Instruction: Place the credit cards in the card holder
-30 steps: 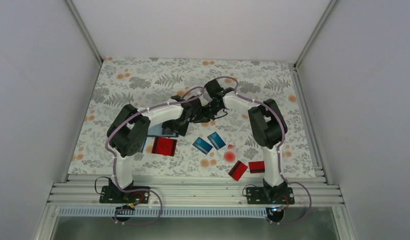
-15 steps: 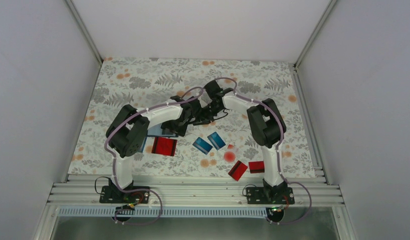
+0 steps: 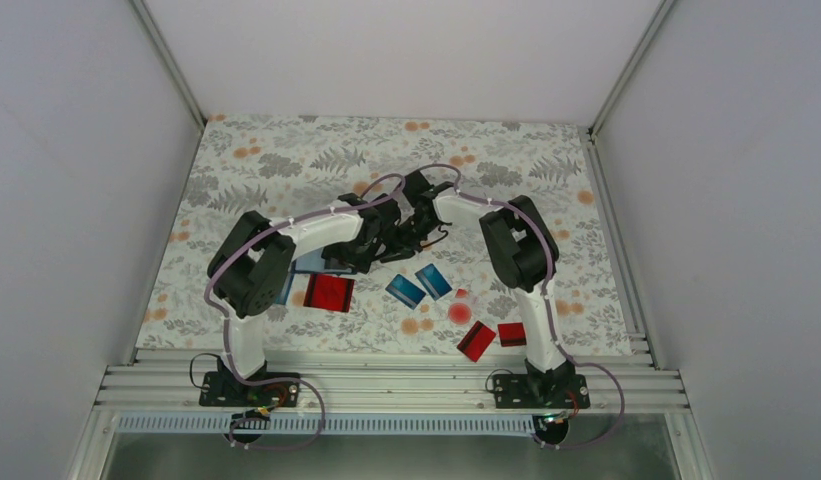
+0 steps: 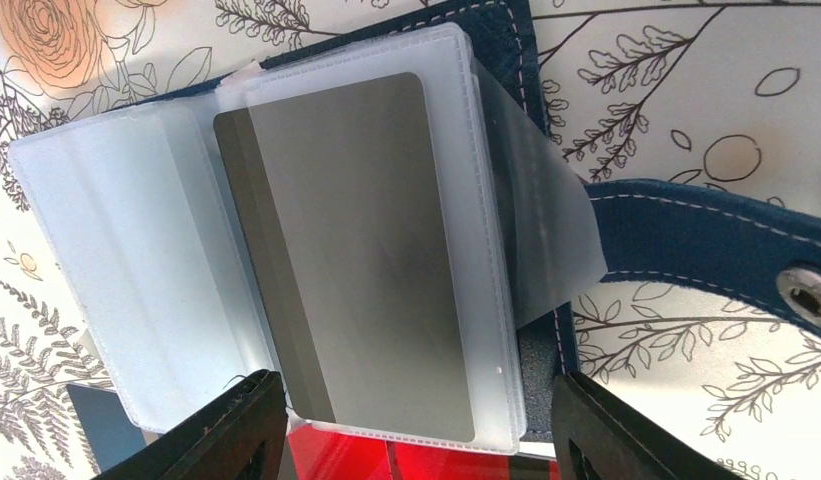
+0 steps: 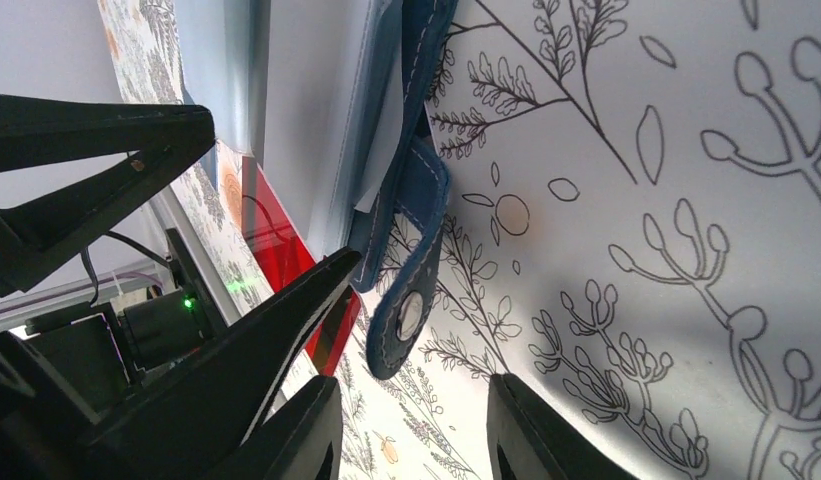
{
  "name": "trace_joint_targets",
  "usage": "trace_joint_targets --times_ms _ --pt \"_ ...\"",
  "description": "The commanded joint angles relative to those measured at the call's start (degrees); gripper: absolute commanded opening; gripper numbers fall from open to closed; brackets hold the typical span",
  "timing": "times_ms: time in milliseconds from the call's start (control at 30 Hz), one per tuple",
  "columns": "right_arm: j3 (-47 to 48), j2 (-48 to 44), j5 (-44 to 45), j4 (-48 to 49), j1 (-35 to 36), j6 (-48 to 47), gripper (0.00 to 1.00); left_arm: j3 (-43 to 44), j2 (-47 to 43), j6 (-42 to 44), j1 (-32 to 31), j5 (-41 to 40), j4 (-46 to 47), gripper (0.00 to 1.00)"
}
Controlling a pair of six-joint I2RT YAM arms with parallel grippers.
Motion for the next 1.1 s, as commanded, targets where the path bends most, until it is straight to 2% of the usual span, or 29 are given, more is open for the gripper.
trace_joint_targets --times_ms 0,100,433,1067 --pt "1.7 0.7 -0.5 1.4 0.4 0.6 0.37 -0.8 -1.6 -0.1 0.2 -0.6 1.1 0.66" --pt "1.7 1.3 -0.4 2.5 0.4 1.6 0.32 -0.8 -1.3 0.2 0.2 -0.6 1.3 0.66" --pt "2.3 2.1 0.3 2.6 0.4 2.2 0.05 -1.1 -1.1 0.4 0.7 -2.8 0.8 0.66" --pt "2.4 1.4 3.0 1.0 0.2 1.7 0.05 -0.5 -2.9 -0.7 2.3 -6.9 -1.2 0.63"
